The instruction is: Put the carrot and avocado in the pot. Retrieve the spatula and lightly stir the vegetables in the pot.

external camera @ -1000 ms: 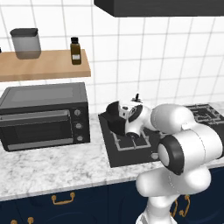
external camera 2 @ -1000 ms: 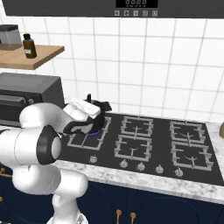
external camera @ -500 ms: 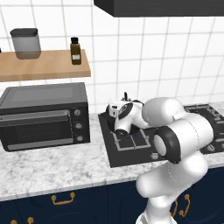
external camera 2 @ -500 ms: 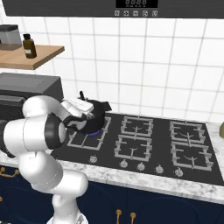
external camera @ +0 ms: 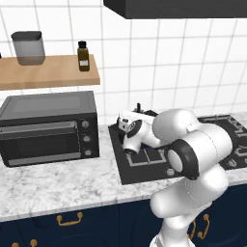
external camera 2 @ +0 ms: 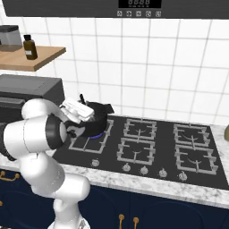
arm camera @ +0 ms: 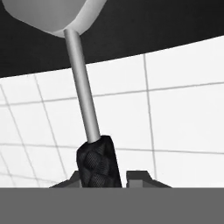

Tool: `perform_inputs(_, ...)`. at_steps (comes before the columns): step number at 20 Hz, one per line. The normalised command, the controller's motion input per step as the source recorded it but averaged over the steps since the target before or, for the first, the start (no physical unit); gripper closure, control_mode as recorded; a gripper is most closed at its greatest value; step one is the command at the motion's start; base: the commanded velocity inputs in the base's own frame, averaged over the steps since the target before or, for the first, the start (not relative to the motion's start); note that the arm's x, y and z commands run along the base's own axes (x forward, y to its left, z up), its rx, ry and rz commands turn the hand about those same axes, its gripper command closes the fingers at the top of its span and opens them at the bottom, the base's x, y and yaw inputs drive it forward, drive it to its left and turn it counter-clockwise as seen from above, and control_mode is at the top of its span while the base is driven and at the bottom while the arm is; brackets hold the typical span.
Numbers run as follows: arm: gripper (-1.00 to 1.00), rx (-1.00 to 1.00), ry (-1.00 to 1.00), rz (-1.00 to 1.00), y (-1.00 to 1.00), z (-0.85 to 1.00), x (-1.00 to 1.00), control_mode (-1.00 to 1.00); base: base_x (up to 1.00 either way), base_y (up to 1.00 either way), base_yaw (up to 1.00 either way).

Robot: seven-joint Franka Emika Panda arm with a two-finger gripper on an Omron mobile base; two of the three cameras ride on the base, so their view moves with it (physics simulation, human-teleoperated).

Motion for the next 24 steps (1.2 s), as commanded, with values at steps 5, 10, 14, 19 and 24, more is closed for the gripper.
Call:
perform_inputs(5,1.00,0.14,0.20,-0.01,-0.04,0.73,-0.07,-1.00,0.00,0.00,0.00)
perform_inputs(10,1.00,0.06,0.29,-0.05,-0.06,0.60,-0.18,-1.00,0.00,0.00,0.00)
perform_inputs(14,1.00,0.00,0.21,-0.06,-0.04,-0.26,0.03,-1.00,0.00,0.00,0.00)
perform_inputs(19,1.00,-0.05,0.11,-0.03,0.14,-0.81,0.00,-1.00,0.00,0.00,0.00)
perform_inputs(24,1.00,-0.13,-0.15,-0.10,0.42,-0.85,0.74,-1.00,0.00,0.00,0.00)
